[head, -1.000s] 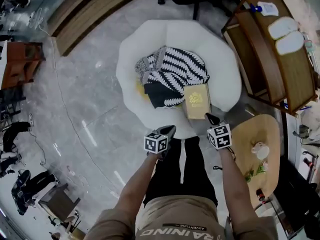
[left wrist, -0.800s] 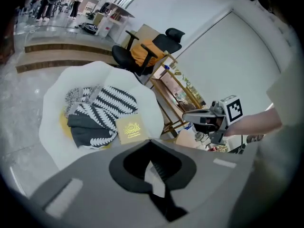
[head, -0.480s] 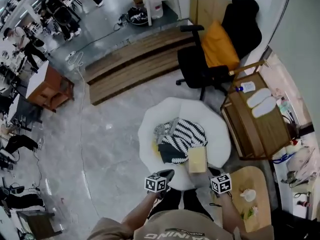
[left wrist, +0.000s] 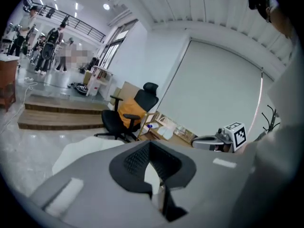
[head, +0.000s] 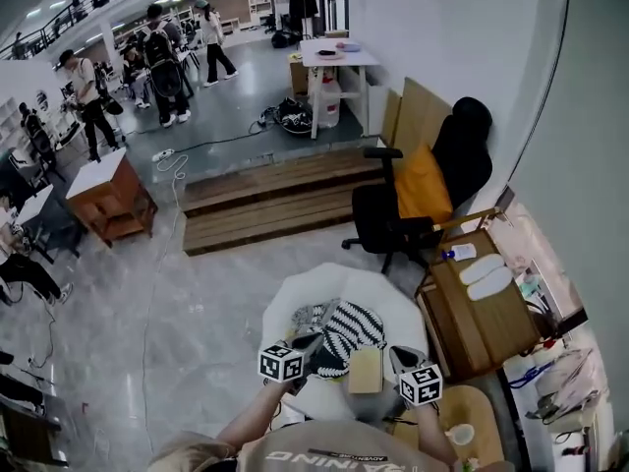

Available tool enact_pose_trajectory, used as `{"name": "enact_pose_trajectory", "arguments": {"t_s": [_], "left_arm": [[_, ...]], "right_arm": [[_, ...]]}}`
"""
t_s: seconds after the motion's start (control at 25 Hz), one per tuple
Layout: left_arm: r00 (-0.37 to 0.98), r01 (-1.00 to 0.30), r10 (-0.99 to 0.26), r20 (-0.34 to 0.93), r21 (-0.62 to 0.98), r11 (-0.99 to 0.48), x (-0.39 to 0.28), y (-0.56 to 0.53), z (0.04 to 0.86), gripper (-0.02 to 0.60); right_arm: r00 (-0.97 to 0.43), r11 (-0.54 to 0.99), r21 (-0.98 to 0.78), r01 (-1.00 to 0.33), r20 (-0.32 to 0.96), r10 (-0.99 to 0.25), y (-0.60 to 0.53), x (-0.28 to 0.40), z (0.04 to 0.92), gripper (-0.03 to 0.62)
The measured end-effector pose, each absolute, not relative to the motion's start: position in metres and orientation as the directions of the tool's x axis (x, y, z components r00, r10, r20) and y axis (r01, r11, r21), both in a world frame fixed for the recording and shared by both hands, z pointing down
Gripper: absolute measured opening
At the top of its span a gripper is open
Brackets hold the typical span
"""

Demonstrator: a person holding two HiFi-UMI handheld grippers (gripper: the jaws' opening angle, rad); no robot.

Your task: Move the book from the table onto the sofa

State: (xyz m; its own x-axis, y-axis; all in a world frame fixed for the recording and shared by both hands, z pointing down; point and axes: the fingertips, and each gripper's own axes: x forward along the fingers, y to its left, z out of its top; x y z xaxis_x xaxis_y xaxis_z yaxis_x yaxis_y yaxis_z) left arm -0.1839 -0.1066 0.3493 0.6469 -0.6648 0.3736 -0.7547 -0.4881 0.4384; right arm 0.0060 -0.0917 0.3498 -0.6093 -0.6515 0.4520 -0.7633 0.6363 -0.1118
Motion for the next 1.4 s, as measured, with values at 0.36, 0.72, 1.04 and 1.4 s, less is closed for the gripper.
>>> {"name": "enact_pose_trajectory", "arguments": {"t_s": [0.36, 0.72, 1.04, 1.4], "left_arm": [[0.655, -0.751, -0.742, 0.145, 0.238, -0.616, -0.18, -0.125, 0.209, 0.006], [0.629, -0.777, -0.773, 0.083, 0.115, -0.619, -0.179, -0.148, 0.146, 0.006], [0.626, -0.778, -0.769, 0.127, 0.048, -0.626, -0.173, -0.144, 0.156, 0.006], [0.652, -0.756, -0.742, 0.158, 0.066, -0.651, -0.169, -0.139, 0.179, 0.006]], "right_arm": [[-0.658, 0.667, -0.003, -0.745, 0.165, -0.735, -0.108, -0.026, 0.217, 0.005], [-0.626, 0.627, 0.051, -0.778, 0.031, -0.779, -0.133, -0.03, 0.135, 0.005], [-0.614, 0.614, 0.062, -0.787, 0.023, -0.789, -0.126, -0.034, 0.13, 0.005], [-0.597, 0.599, 0.057, -0.799, 0.049, -0.801, -0.128, -0.03, 0.142, 0.005]]}}
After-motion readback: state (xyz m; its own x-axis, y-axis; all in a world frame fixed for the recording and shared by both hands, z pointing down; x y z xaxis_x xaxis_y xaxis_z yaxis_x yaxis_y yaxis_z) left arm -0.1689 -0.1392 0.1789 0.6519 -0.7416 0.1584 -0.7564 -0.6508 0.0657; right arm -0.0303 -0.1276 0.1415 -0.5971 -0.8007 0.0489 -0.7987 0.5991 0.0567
